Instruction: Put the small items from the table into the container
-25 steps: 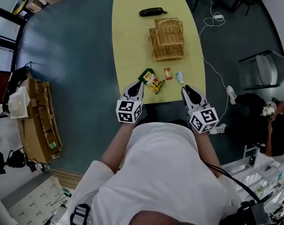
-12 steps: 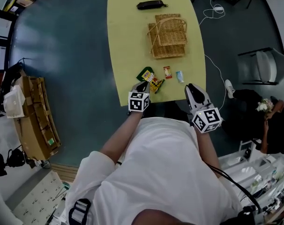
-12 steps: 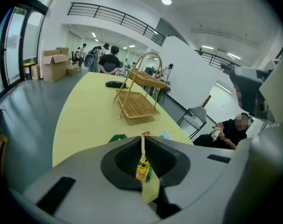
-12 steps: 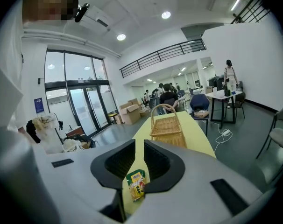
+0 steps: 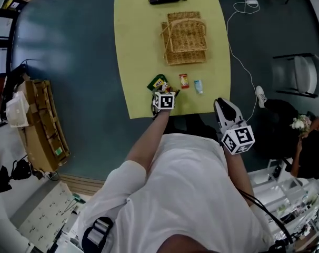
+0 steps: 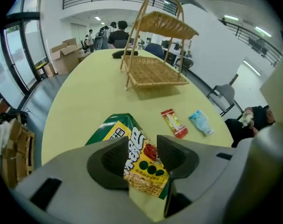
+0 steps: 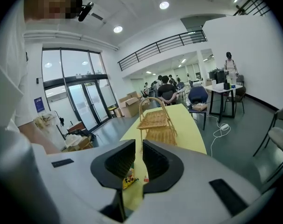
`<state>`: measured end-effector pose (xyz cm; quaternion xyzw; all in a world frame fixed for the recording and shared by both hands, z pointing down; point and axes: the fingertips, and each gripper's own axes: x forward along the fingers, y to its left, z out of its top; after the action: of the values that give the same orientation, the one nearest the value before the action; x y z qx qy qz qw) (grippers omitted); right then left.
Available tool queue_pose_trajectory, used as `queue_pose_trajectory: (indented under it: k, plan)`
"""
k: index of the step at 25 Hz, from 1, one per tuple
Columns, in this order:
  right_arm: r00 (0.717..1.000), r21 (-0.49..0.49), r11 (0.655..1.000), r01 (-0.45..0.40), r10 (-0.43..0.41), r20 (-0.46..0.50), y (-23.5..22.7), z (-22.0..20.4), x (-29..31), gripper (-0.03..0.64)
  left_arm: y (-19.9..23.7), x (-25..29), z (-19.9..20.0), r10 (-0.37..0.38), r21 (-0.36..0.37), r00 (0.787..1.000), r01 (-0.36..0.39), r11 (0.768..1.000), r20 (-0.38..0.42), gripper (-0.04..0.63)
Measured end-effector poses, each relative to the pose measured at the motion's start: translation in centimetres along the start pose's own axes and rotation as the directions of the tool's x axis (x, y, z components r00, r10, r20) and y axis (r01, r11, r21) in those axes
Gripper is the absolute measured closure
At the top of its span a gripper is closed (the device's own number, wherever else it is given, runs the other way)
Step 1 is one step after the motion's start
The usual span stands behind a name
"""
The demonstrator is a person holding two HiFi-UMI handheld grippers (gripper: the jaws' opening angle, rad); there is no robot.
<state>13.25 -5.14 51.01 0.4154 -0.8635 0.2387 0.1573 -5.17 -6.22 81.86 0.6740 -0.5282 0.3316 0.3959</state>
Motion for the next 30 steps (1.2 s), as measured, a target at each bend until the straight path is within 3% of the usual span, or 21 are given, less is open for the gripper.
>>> queue_pose_trajectory:
  k: [6,10,16,22,27,30]
  plan:
    - [0.999,0.021,1.000,0.015,-0.014,-0.038,-2.8,-1.4,0.1,0.563,1.1,3.2,-1.7,0.037,-0.117,0.997,-0.046,0.992,-0.074,0.400]
    - [0.999,0.023,1.000,0.012,-0.011,-0.038,-3.5,-0.9,0.9,0.563,1.0,2.0,-1.7,0.010,-0.123,0.998,-0.018,0.992,-0.063,0.497]
    - [1.000,-0.011,1.000,-0.029,0.029,-0.007,-2.9,1.2,2.3,0.563,1.6,0.2,-1.7,-0.019,-0.095,0.999,0.017,0.995,-0.025,0.532]
    - [0.998,-0.035,0.998,-0.058,0.058,0.021,-1.8,2.9,3.6,0.563,0.9,-4.1,2.4,-0.075,-0.078,0.995,0.080,0.994,0.067,0.532]
    - [0.996,-0.056,0.996,-0.071,0.074,0.046,-0.9,4.3,4.3,0.563,-0.8,-5.1,7.7,-0.151,-0.056,0.975,0.162,0.985,0.162,0.532]
    - [0.996,-0.059,0.997,-0.059,0.062,0.056,-1.4,4.8,4.4,0.563,-2.0,-4.4,10.7,-0.196,-0.019,0.964,0.202,0.979,0.180,0.532]
